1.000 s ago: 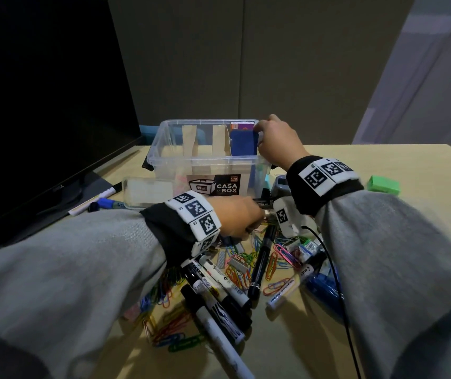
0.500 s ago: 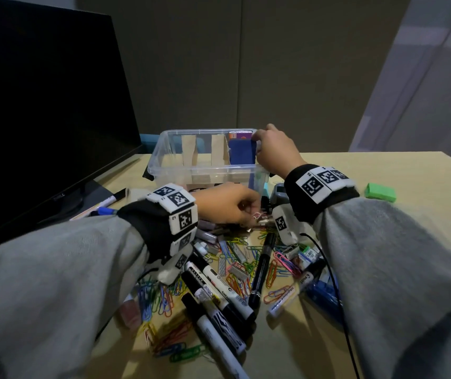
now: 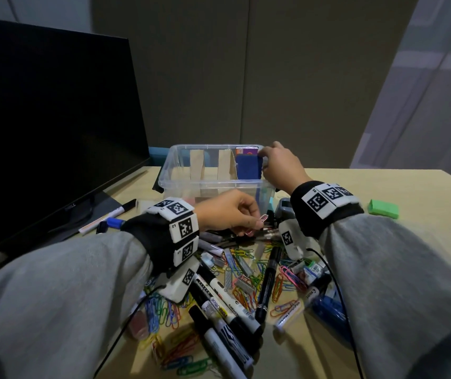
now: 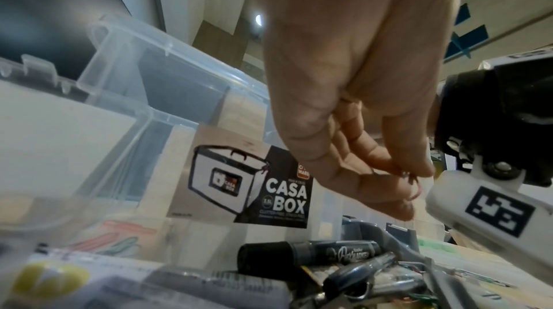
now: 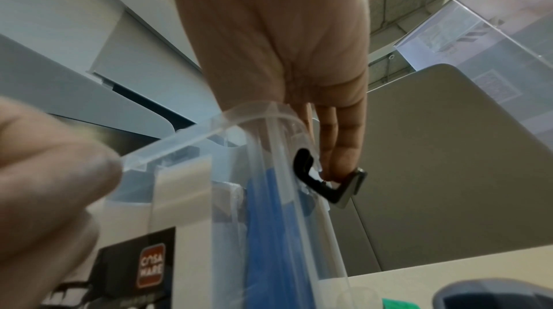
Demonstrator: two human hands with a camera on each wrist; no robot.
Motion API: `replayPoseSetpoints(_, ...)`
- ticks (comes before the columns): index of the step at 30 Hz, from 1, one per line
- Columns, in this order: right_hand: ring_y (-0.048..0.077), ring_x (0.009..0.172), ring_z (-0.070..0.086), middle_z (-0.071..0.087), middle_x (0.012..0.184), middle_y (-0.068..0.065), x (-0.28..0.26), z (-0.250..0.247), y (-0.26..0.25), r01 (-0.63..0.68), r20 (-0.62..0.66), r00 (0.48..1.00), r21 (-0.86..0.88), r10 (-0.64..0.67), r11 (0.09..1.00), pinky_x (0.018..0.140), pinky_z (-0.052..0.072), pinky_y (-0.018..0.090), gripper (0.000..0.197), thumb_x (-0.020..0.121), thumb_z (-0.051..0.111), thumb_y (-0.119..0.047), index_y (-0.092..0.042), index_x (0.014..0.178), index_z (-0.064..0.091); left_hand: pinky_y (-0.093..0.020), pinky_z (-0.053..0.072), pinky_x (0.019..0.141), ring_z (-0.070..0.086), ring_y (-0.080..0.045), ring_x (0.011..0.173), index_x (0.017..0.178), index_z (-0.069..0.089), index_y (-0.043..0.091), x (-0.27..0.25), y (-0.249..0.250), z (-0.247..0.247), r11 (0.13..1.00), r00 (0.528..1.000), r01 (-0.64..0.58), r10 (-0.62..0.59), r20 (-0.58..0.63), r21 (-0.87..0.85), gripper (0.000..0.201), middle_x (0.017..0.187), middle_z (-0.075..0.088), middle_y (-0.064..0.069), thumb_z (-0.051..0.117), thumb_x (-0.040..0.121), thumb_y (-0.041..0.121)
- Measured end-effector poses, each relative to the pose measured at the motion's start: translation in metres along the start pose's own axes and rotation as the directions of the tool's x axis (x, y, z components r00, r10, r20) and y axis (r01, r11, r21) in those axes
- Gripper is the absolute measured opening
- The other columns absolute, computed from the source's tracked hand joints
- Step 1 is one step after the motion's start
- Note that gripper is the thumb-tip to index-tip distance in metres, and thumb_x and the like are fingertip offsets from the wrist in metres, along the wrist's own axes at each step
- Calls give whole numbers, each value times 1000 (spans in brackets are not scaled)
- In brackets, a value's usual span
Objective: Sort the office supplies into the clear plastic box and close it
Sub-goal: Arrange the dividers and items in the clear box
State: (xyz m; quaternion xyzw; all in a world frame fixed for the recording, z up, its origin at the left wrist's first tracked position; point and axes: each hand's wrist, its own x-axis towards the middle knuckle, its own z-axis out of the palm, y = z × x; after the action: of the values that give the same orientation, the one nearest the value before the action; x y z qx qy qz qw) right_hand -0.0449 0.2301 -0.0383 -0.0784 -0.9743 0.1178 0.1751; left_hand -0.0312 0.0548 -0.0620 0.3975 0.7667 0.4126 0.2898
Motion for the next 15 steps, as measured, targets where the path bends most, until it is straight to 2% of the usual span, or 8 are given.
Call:
replayPoseSetpoints(2, 34, 101, 58, 49, 118, 11, 0, 0, 0, -1, 5, 1000, 1, 1, 1000, 84, 48, 42, 32, 93, 50, -7, -10, 124, 59, -20, 53, 62, 60, -10, 64, 84, 62, 10, -1, 0, -1, 1000, 999, -4, 4, -32, 4, 7, 72, 65, 0, 67, 89, 8)
replayPoseSetpoints(4, 35, 101, 58, 49, 119, 11, -1, -1, 0, 4, 1, 1000, -1, -4, 1000, 83, 46, 41, 33, 94, 49, -7, -10, 125, 59, -16, 52, 59, 60, -7, 61, 88, 63, 3, -3, 2, -2, 1000, 998, -6, 7, -59, 22, 5, 73, 65, -2, 67, 89, 7)
replayPoseSetpoints(6, 35, 101, 58, 49, 118, 12, -2, -1, 0, 9, -8, 1000, -3, -9, 1000, 80, 44, 38, 32, 95, 47, -6, -9, 124, 59, -16, 53, 60, 60, -7, 63, 94, 64, -4, -5, 5, -5, 998, 996, -14, 20, -90, 67, 13, 75, 65, -5, 67, 89, 8)
replayPoseSetpoints(11, 35, 103, 57, 48, 119, 13, -3, -2, 0, 19, -10, 1000, -9, -19, 1000, 76, 38, 34, 33, 96, 44, -6, -9, 125, 59, -21, 55, 69, 64, -8, 69, 91, 66, 9, -18, 25, -29, 981, 976, -85, 116, -182, 172, 11, 77, 69, 0, 69, 88, 19)
replayPoseSetpoints(13, 33, 103, 57, 49, 120, 12, -2, -2, 0, 20, -8, 1000, -11, -20, 1000, 78, 41, 34, 33, 96, 46, -6, -9, 126, 58, -18, 55, 64, 66, -8, 70, 90, 65, 11, -24, 34, -45, 983, 948, -88, 133, -291, 163, 9, 78, 70, -1, 69, 88, 19)
replayPoseSetpoints(14, 32, 103, 58, 49, 120, 12, -2, -2, 0, 20, -6, 1000, -10, -20, 1000, 80, 43, 36, 33, 96, 46, -7, -9, 127, 58, -16, 53, 60, 67, -8, 70, 90, 64, 12, -26, 35, -54, 983, 915, -74, 134, -380, 169, 7, 78, 70, -2, 69, 88, 18)
replayPoseSetpoints(15, 32, 103, 58, 48, 120, 11, -1, -2, -1, 19, -2, 1000, -8, -19, 1000, 83, 46, 37, 33, 97, 46, -7, -10, 127, 57, -15, 51, 57, 67, -7, 69, 89, 64, 13, -27, 34, -64, 978, 860, -39, 138, -491, 206, 6, 78, 69, -1, 69, 89, 17)
